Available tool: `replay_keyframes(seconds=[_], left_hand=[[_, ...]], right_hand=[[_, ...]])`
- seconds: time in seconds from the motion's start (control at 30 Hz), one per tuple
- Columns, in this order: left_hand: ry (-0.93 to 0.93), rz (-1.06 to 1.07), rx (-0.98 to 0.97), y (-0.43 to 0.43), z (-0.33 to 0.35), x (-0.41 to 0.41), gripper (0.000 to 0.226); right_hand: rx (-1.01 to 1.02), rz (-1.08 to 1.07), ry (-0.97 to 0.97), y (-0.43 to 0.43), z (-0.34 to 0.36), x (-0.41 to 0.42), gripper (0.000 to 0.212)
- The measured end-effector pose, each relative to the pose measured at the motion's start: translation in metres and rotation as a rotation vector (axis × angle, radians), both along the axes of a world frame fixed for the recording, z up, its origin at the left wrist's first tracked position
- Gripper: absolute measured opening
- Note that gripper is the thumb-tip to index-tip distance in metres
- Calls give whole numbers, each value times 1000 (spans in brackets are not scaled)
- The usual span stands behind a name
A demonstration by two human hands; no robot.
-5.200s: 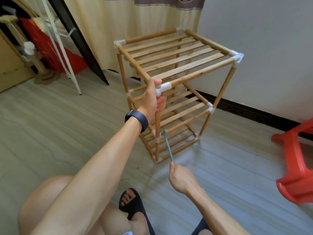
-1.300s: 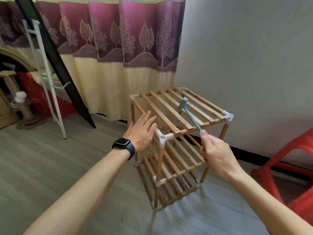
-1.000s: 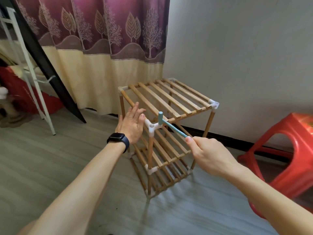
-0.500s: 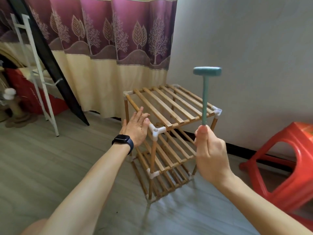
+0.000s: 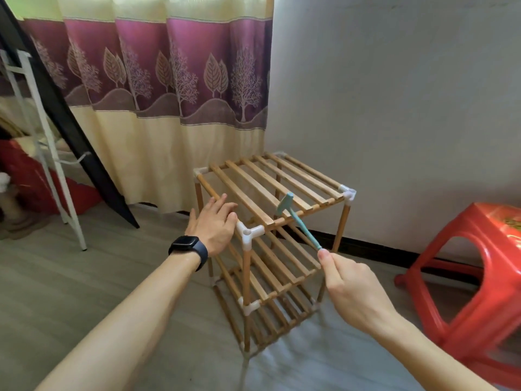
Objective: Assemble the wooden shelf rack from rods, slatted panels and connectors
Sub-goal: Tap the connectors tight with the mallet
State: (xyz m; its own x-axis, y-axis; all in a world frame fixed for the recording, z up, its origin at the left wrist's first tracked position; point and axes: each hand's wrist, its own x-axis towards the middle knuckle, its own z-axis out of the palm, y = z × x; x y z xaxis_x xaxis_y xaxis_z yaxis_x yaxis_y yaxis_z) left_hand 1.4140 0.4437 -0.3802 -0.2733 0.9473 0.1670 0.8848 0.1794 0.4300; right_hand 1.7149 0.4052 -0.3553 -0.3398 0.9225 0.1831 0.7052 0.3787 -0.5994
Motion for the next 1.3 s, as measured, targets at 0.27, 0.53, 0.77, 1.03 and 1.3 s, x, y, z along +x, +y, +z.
replay_keyframes(seconds=[0.27, 0.53, 0.77, 1.03, 1.3], left_hand=[[237, -157, -15, 44, 54, 77, 67], [363, -131, -130, 73, 21, 113, 68], [367, -176, -129, 64, 21, 103, 65], [386, -246, -31, 28, 55, 73, 57], [278, -33, -92, 51, 63, 51, 63]], right_hand=[[-84, -245, 1, 59, 0, 50, 51], [398, -365, 416, 104, 45, 65, 44], [-30, -381, -158, 139, 18, 53, 52], [99, -304, 25, 165, 56, 39, 51], [-60, -186, -274, 190, 51, -3, 45]])
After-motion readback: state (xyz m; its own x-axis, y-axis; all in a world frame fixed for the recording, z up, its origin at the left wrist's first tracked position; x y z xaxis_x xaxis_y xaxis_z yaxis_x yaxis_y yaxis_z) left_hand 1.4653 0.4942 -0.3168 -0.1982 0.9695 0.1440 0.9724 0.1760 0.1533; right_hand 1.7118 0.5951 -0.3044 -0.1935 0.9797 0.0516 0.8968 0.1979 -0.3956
